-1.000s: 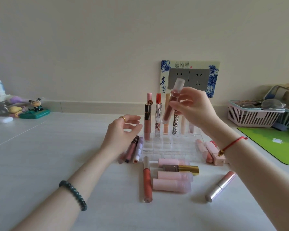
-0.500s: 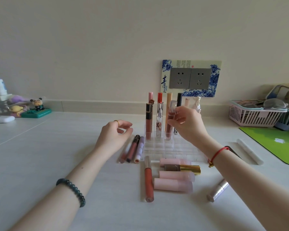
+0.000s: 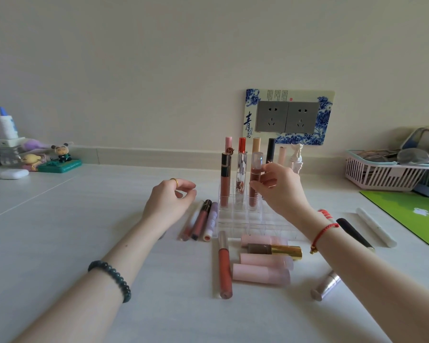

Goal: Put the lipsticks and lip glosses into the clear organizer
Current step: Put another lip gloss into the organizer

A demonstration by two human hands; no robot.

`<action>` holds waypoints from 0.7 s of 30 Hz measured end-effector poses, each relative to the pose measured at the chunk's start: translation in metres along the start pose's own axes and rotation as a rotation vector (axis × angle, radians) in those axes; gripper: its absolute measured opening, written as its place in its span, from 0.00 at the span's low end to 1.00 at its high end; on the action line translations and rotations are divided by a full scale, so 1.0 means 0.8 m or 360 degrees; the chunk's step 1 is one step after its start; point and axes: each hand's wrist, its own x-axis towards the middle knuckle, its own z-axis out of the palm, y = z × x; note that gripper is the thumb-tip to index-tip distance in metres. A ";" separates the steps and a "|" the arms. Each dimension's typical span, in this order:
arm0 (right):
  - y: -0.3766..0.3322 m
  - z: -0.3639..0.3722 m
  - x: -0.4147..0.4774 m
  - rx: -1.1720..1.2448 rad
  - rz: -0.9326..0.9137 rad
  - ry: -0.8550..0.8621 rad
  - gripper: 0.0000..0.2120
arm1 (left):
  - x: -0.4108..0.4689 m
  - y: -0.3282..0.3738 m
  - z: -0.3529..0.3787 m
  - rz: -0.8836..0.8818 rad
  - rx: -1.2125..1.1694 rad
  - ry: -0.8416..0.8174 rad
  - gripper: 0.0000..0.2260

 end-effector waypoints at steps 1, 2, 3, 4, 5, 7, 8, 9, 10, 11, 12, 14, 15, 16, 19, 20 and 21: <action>-0.001 0.000 0.000 0.0004 0.0002 0.0000 0.14 | 0.000 -0.001 0.000 -0.0002 0.0012 0.0012 0.05; -0.001 0.000 -0.001 0.0004 0.0001 -0.0003 0.13 | 0.001 -0.001 -0.001 -0.0005 0.0024 0.0022 0.06; -0.001 0.000 -0.001 0.0000 -0.0004 -0.0004 0.13 | 0.002 -0.002 -0.002 -0.0010 0.0034 0.0029 0.06; -0.001 0.000 -0.002 -0.0005 -0.0010 -0.0003 0.14 | 0.003 -0.003 -0.002 -0.0022 0.0042 0.0031 0.07; 0.000 0.000 -0.001 -0.0015 -0.0017 0.0002 0.14 | 0.004 -0.004 -0.004 -0.0032 0.0053 0.0032 0.07; 0.001 -0.001 0.001 -0.0050 -0.0031 0.0038 0.16 | 0.005 -0.006 -0.008 -0.0036 0.0095 0.0031 0.08; 0.001 -0.004 0.003 -0.0070 -0.0034 0.0064 0.17 | 0.006 -0.007 -0.010 -0.0035 0.0116 0.0036 0.08; 0.000 -0.006 0.005 -0.0087 -0.0036 0.0092 0.17 | 0.008 -0.007 -0.013 -0.0034 0.0138 0.0049 0.08; -0.001 -0.010 0.007 -0.0093 -0.0044 0.0125 0.17 | 0.009 -0.008 -0.017 -0.0029 0.0169 0.0071 0.08; -0.004 -0.014 0.010 -0.0089 -0.0060 0.0166 0.16 | 0.011 -0.009 -0.021 -0.0022 0.0212 0.0095 0.08; -0.008 -0.018 0.011 -0.0079 -0.0086 0.0220 0.15 | 0.013 -0.011 -0.025 -0.0015 0.0261 0.0115 0.07; -0.018 -0.028 0.014 -0.0056 -0.0145 0.0340 0.10 | 0.015 -0.014 -0.031 0.0000 0.0351 0.0115 0.06; -0.024 -0.032 0.014 -0.0041 -0.0176 0.0372 0.08 | 0.015 -0.013 -0.033 0.0003 0.0382 0.0088 0.05; -0.030 -0.035 0.014 -0.0027 -0.0214 0.0374 0.08 | 0.013 -0.010 -0.034 0.0009 0.0405 0.0044 0.04; -0.045 -0.040 0.008 -0.0017 -0.0318 0.0247 0.09 | 0.002 0.013 -0.035 0.0024 0.0449 -0.0273 0.09; -0.050 -0.040 0.003 -0.0014 -0.0339 0.0173 0.09 | -0.004 0.025 -0.034 0.0003 0.0443 -0.0439 0.12; -0.053 -0.039 -0.002 -0.0019 -0.0358 0.0099 0.09 | -0.012 0.037 -0.032 -0.0029 0.0437 -0.0610 0.15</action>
